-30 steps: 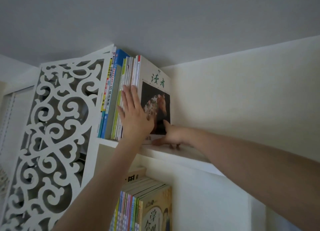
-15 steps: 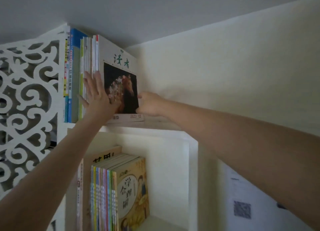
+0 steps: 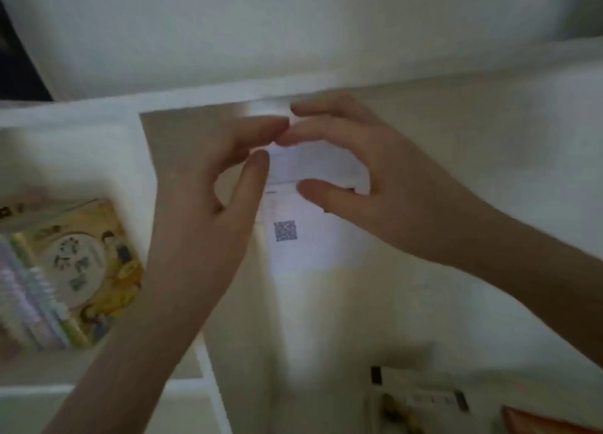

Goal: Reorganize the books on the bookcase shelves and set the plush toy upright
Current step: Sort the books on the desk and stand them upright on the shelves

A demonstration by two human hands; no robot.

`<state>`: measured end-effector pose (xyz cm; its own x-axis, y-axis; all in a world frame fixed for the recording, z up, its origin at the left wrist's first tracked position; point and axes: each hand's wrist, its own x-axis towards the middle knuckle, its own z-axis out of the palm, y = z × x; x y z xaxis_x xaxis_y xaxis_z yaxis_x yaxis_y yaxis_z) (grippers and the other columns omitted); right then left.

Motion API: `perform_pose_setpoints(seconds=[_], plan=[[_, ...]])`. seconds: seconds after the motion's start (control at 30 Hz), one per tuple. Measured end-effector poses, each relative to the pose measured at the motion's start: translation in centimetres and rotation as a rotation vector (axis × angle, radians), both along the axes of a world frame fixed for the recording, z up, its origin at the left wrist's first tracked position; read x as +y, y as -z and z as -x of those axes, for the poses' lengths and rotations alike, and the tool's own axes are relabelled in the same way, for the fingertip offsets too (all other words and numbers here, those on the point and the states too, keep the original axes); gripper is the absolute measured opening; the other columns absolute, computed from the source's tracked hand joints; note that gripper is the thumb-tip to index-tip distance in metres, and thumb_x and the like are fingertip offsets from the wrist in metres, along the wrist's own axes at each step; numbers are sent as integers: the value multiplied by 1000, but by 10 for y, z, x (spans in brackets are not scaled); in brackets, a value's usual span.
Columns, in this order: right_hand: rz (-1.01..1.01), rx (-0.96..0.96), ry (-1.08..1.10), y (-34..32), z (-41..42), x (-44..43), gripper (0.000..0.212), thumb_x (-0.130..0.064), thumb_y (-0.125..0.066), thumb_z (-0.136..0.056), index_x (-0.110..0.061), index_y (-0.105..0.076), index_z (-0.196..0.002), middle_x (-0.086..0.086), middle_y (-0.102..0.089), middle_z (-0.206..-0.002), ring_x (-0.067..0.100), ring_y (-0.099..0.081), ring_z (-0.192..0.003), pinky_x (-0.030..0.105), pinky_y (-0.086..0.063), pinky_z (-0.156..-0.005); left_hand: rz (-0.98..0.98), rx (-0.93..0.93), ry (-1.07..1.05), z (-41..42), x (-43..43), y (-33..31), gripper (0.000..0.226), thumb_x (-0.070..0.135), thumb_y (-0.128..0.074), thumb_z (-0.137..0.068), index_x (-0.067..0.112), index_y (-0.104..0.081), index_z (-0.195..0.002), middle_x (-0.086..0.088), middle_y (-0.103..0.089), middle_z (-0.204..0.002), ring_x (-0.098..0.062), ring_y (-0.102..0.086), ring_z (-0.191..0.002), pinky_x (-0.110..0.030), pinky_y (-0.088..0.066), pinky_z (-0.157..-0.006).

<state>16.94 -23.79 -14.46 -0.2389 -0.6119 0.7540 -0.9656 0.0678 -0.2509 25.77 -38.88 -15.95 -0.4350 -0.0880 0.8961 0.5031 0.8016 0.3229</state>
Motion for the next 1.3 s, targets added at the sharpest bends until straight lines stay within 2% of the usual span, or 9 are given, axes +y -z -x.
perform_pose_setpoints(seconds=[0.23,0.37,0.5,0.67,0.87,0.97,1.07,1.13,1.3], plan=[[-210,-753,341,209,52,101,36,-36,-65,-86,-36,-57,-122,-18,-36,-140,-2,-43,-123,11,-36,-95,-211,-811,275,86,66,193,32,10,-52,-95,38,-58,-111,17,-65,-110,0,-60,-105,-11,-47,-87],[-159,-1131,554,314,62,133,60,-39,-63,-88,-29,-38,-140,-9,-29,-146,9,-35,-130,22,-33,-97,-381,-1187,184,121,83,298,32,20,-52,-96,19,-46,-127,12,-48,-120,-6,-50,-106,-2,-39,-72],[-221,-1505,686,389,53,138,93,-46,-67,-83,-16,-11,-152,4,-18,-156,22,-25,-141,40,-27,-114,-623,-1419,127,122,91,380,86,72,-59,-72,16,-38,-134,4,-47,-133,-19,-52,-117,-40,-46,-99],[-98,-1717,643,415,42,137,73,-36,-67,-86,-13,-27,-143,-3,-50,-119,9,-50,-100,17,-44,-78,-856,-1423,-35,116,106,399,87,56,-63,-80,21,-21,-148,-7,-40,-143,-31,-46,-126,-46,-39,-103],[34,-1733,597,430,38,139,61,-32,-71,-83,-17,-40,-134,-10,-58,-110,-2,-58,-91,10,-48,-62,-844,-1356,-84,115,112,406,71,42,-63,-85,21,-28,-143,-4,-48,-132,-31,-52,-117,-43,-43,-95],[98,-1745,574,436,38,142,60,-30,-72,-83,-17,-42,-133,-9,-59,-112,-4,-59,-91,8,-49,-62,-649,-1317,-127,114,114,408,67,43,-59,-87,19,-29,-142,-8,-40,-140,-34,-41,-129,-46,-40,-99],[112,-1774,539,441,42,148,65,-38,-73,-80,-19,-42,-134,-7,-59,-118,-2,-60,-95,13,-52,-68,-171,-1286,-385,118,128,410,79,35,-54,-91,8,-9,-150,-18,-2,-157,-32,1,-145,-54,-1,-115],[87,-1788,522,442,44,152,77,-50,-75,-73,-18,-43,-136,-7,-59,-122,3,-61,-101,22,-55,-80,80,-1091,-405,122,142,404,78,14,-61,-87,7,-16,-150,-22,-5,-156,-36,4,-144,-50,18,-111],[91,-1711,581,439,57,191,62,-41,-65,-86,-22,-40,-140,-8,-44,-137,10,-46,-124,23,-42,-96,51,-1159,1,149,206,393,54,6,-56,-90,13,-40,-141,-11,-31,-151,-27,-24,-141,-37,-14,-116]])
